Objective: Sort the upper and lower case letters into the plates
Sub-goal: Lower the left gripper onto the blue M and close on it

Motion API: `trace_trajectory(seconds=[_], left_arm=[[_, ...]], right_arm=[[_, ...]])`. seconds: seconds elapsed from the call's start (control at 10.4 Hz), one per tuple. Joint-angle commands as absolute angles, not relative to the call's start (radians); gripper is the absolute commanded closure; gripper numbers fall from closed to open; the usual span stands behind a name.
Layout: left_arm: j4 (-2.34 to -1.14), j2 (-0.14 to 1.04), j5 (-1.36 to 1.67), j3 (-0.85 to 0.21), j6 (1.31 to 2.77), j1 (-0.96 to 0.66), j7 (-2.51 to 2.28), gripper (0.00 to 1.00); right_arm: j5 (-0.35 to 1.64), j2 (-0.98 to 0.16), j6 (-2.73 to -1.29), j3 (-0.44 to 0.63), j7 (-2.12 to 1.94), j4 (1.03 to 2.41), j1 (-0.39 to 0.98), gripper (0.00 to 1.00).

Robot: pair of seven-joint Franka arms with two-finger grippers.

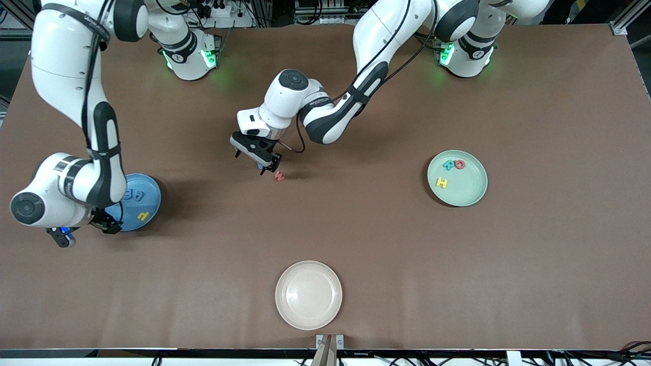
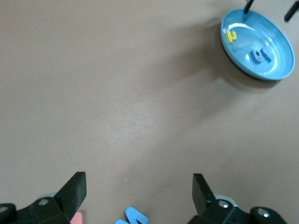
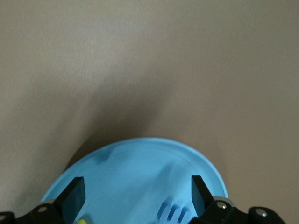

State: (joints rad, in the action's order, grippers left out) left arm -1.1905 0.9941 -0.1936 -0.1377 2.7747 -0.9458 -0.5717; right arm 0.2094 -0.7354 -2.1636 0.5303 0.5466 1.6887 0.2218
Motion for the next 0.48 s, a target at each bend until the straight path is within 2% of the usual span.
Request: trace_trajectory(seconds=[0.0,0.19,0.38], left_arm=[[-1.175,1.025,-0.306,-0.124,2.796,-0.959,-0.535,0.0],[-1.198,1.081,-0.372,-0.123,2.908,-0.983,-0.54,0.0],[-1.212,1.104,-0.425,-0.121,2.915,-0.997,-0.548,0.0]], right_arm=[[0.213,-0.738,-2.158,0.459,0.471,1.648,0.115,0.0],[0.213,-0.739,-2.158,0.457,0.465,1.647,0.114,0.0],[0.216,-0.739,-2.16,0.453,0.407,1.647,0.074,0.0]])
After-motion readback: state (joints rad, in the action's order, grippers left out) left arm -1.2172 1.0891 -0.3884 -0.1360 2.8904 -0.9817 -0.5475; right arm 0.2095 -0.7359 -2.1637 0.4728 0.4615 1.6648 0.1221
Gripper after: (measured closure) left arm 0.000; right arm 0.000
